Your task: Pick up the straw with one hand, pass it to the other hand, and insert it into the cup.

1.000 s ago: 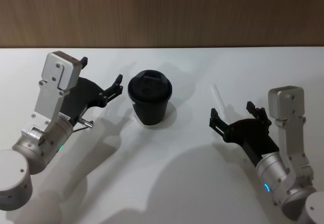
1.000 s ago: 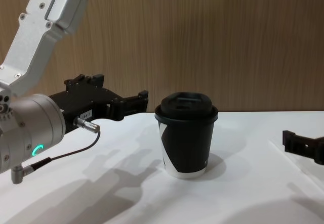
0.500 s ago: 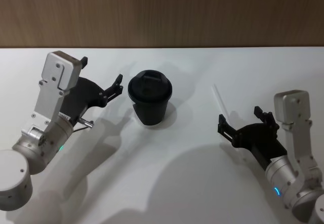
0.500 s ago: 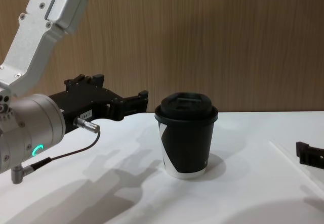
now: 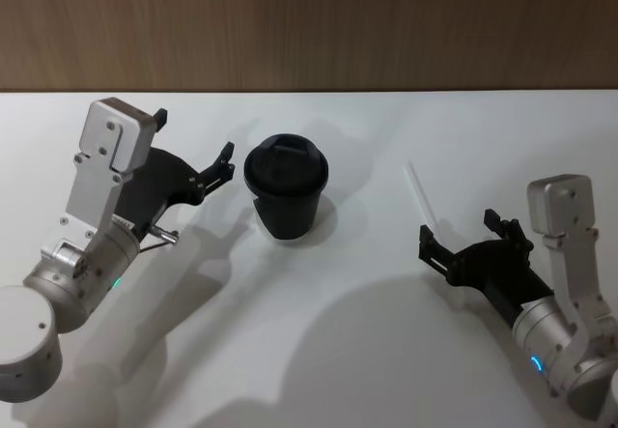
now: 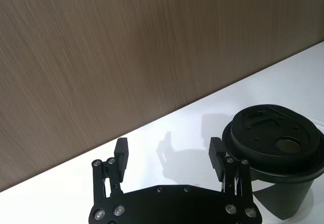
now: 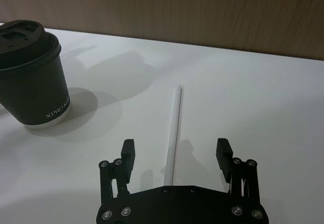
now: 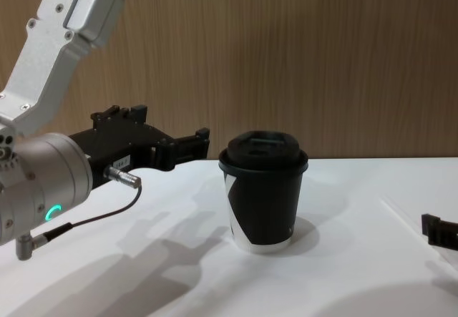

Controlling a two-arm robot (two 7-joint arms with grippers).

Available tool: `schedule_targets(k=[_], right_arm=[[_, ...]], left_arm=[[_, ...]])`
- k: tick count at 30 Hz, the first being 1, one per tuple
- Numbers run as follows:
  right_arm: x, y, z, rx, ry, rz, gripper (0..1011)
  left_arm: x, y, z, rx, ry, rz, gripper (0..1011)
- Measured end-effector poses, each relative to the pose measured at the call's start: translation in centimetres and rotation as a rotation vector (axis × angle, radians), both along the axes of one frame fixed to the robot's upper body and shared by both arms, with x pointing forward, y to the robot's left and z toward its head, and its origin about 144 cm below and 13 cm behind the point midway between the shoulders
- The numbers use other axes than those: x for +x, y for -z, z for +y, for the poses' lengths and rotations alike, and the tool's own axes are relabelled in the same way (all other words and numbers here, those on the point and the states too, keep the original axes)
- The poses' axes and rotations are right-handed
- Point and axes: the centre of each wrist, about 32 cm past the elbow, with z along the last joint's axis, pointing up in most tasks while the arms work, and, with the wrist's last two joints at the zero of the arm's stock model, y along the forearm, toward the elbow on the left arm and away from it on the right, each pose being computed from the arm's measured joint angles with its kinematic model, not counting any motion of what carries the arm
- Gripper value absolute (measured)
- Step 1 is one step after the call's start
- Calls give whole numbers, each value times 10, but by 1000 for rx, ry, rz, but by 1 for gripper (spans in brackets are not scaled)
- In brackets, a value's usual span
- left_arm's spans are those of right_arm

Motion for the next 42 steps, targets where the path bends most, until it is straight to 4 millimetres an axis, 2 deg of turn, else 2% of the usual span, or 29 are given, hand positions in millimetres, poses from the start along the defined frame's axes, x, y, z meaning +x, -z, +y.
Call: schedule_targets(k=[18, 37, 42], right_arm=[[10, 11, -14, 24, 0, 41, 1001], [16, 20, -16, 30, -14, 60, 1001], [17, 21, -16, 26, -18, 64, 888]], left_arm=[[0, 0, 0, 0, 0, 0, 1003], [0, 0, 0, 0, 0, 0, 1003], [0, 0, 0, 0, 0, 0, 1003]])
